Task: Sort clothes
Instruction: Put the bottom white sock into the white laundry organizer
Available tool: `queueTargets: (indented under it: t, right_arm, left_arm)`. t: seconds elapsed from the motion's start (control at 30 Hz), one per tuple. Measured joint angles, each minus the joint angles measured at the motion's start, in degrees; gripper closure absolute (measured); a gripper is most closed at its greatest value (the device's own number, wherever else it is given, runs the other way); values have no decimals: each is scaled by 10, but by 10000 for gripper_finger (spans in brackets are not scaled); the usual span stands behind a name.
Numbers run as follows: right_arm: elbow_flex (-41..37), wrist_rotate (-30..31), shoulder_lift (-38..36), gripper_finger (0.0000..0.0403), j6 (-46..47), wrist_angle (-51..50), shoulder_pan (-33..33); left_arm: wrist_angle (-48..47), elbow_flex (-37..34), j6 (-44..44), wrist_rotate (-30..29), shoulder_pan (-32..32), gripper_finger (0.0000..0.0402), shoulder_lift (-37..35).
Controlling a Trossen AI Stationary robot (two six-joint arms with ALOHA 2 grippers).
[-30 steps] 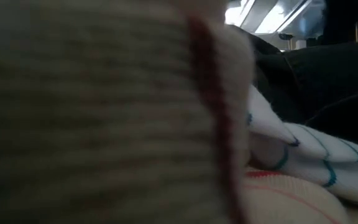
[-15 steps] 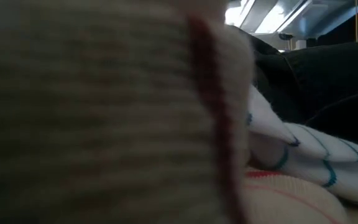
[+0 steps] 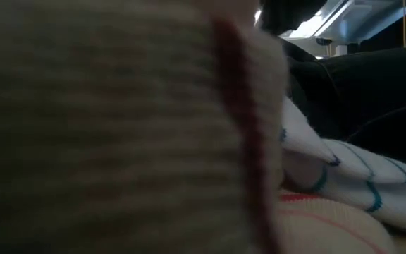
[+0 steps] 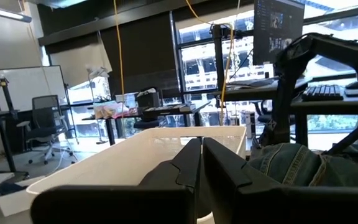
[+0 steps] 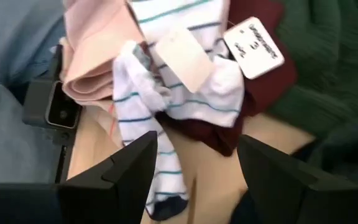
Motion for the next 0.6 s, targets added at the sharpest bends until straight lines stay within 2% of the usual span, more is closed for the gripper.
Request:
queueTargets:
  t: [0.3,0.6]
  right_arm:
    - [0,27,8,162,25,83,16]
    - [0,23,77,162,15,152,36]
  left_arm:
    - [-25,0,-48,0,0,389,0]
    - [-51,0,-107,0,0,389,0]
